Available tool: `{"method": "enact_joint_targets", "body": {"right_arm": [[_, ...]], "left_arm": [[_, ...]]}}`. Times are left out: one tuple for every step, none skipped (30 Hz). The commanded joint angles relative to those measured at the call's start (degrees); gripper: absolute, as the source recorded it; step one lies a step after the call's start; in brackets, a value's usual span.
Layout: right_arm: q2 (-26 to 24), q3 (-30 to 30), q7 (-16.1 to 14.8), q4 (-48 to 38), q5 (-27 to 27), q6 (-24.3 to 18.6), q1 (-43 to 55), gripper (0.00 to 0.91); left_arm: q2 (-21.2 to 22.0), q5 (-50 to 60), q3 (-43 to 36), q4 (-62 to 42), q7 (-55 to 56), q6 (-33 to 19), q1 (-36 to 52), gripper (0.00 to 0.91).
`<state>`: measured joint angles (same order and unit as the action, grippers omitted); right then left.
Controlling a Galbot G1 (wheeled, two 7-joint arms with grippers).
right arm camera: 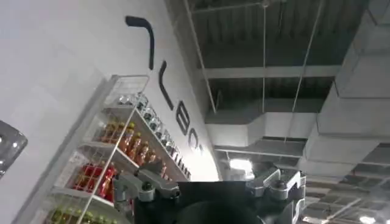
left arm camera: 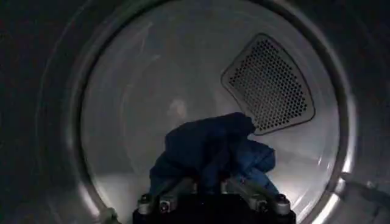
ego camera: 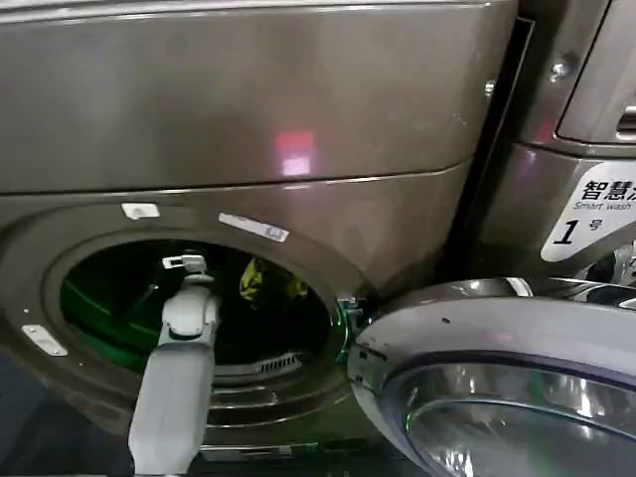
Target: Grasp the clothes from the dryer.
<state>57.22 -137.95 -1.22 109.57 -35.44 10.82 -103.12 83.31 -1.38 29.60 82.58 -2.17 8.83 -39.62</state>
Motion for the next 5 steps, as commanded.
{"method": "enact_joint_targets", "body": {"right_arm": [[-0.03,-0.33,-0.16,0.07,0.04,0.44,-0.18,0.907],[-0.03,-0.37,-0.18,0.08,0.04,0.45,-0.17,0.907],[-0.03,-0.38,-0.19,0.07,0.05,0.47,-0.19,0.907],[-0.04,-0.41,-0.17,0.06,0.07,0.49,-0.19,0.907],[-0.05,-0.44,-0.18,0.05,0.07,0.52,-0.19,0.907]], "left_arm": [[0.06,-0.89,0.16,1.01,0.55,0.27,-0.27,0.0],[0.03,-0.95,0.19,1.01,0.56,0.32,-0.24,0.0],[-0.04,-1.07,0.24,0.98,0.54,0.41,-0.16,0.0],[-0.03,-1.14,0.27,0.92,0.54,0.45,-0.1,0.0],[-0.04,-1.29,0.29,0.88,0.53,0.51,0.01,0.0]]}}
